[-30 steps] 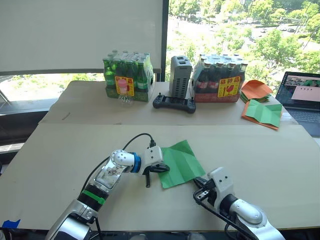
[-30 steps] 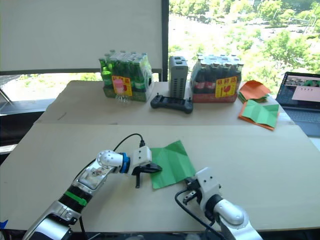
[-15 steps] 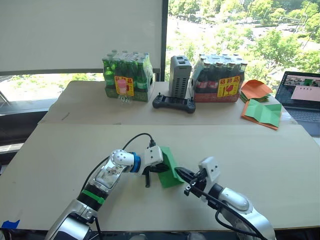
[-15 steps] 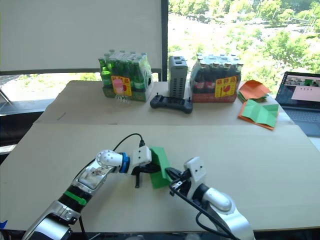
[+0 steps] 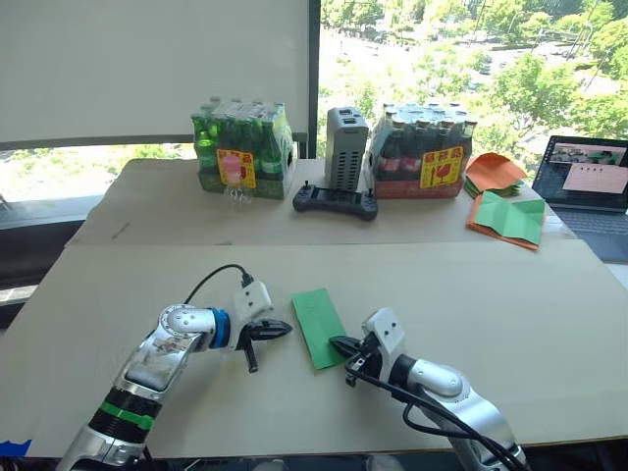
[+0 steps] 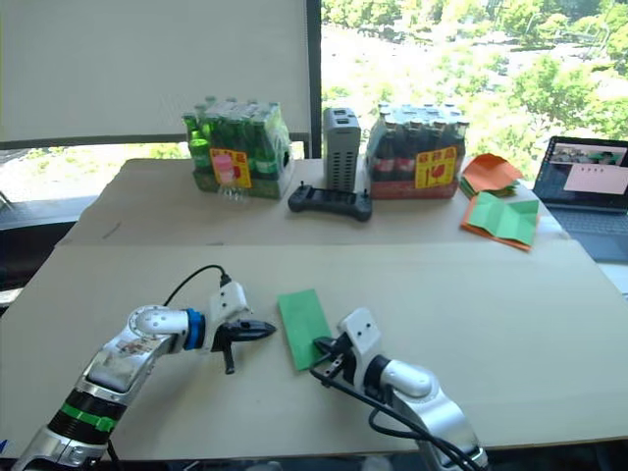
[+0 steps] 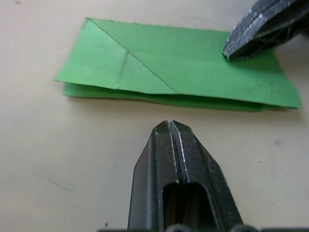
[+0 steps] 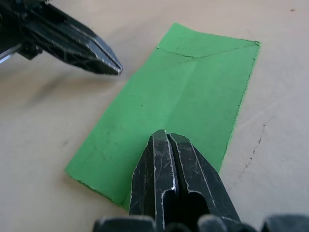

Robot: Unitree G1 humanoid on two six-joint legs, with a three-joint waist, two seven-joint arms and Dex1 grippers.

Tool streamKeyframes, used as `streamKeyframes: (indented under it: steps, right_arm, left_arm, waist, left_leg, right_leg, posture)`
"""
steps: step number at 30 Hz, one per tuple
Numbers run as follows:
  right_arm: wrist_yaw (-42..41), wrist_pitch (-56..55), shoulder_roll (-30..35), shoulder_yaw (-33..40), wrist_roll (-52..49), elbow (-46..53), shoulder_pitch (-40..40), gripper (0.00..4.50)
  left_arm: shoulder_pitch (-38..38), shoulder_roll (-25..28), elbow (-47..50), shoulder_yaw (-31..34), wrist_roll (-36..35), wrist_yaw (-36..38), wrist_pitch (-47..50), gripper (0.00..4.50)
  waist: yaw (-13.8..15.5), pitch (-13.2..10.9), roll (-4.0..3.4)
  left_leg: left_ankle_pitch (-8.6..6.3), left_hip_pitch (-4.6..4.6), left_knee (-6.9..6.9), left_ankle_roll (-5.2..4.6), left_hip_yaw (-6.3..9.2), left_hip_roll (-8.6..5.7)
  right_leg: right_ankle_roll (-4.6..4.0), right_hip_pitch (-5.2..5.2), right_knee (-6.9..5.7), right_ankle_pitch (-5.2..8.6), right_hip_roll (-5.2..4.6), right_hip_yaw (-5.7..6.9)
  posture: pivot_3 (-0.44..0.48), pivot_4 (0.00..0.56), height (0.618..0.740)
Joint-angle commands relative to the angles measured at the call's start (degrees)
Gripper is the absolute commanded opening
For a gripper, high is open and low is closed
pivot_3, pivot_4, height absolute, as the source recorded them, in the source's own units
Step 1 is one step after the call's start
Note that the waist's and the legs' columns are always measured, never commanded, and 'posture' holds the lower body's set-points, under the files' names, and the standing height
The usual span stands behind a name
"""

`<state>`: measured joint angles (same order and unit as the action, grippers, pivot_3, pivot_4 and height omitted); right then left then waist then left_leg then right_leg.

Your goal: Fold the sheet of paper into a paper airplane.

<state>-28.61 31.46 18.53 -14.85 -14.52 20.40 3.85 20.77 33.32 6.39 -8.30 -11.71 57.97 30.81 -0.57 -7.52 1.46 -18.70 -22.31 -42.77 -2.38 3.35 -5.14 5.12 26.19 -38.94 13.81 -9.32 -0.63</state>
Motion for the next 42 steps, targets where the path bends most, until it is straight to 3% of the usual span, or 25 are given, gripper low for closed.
streamKeyframes:
  steps: [1, 6, 13, 19, 27, 42]
  right_arm:
    - [-0.13, 1.04, -0.18, -1.24, 0.65, -0.32, 0.44, 0.02]
    - [-0.29, 1.41, 0.35, -0.94, 1.13, -0.26, 1.64, 0.02]
    - [-2.12, 2.2, 2.47, -0.34, 0.91, 1.55, 4.19, 0.02]
    - [-5.44, 2.48, 5.64, 2.7, -0.18, -0.63, 9.51, 0.02]
    - [-9.81, 1.13, 8.34, 1.05, 1.0, -5.79, 11.74, 0.02]
    - [-9.89, -0.33, 5.59, -1.64, 5.34, -14.32, 16.08, 0.02]
  left_arm:
    - [2.02, -2.91, 0.32, -0.49, -1.81, -1.52, 0.27, 0.0]
    - [2.59, -6.36, -4.91, -4.32, 0.8, -3.04, -2.59, 0.0]
    - [2.27, -6.5, -11.3, -10.28, 7.05, -4.35, -8.13, 0.0]
    - [1.02, -5.67, -9.8, -10.63, 6.92, -3.82, -8.14, 0.0]
    - [0.74, -5.16, -9.21, -10.69, 6.94, -3.97, -7.94, 0.0]
    - [-0.2, -4.11, -7.65, -10.49, 6.65, -4.43, -7.21, 0.0]
  waist:
    - [0.06, 0.0, 0.0]
    - [-0.21, 0.0, 0.0]
    - [0.25, 0.0, 0.01]
    - [0.23, 0.0, 0.01]
    - [0.15, 0.0, 0.01]
    - [-0.3, 0.01, 0.01]
  left_leg:
    - [0.0, -0.01, 0.0, 0.01, 0.0, -0.02]
    - [0.01, -0.09, 0.03, 0.06, -0.01, -0.04]
    - [0.0, -0.09, 0.0, 0.06, 0.0, -0.05]
    - [0.0, -0.07, 0.0, 0.05, 0.0, -0.05]
    - [0.0, -0.09, 0.03, 0.05, 0.0, -0.03]
    - [0.0, -0.02, 0.03, 0.06, 0.0, -0.01]
  right_leg:
    - [0.0, -0.03, 0.0, 0.0, -0.01, 0.0]
    - [0.0, -0.01, -0.03, 0.0, -0.02, -0.03]
    - [0.0, -0.06, 0.01, 0.0, -0.04, -0.02]
    - [0.0, -0.06, 0.01, 0.0, -0.05, -0.03]
    - [0.0, -0.04, 0.01, 0.0, -0.05, -0.02]
    - [-0.01, -0.07, 0.0, 0.0, -0.03, -0.03]
  posture:
    - [0.0, 0.15, 0.678]
    - [0.0, 0.15, 0.678]
    - [0.0, 0.15, 0.678]
    - [0.0, 0.15, 0.678]
    - [0.0, 0.15, 0.678]
    - [0.0, 0.15, 0.678]
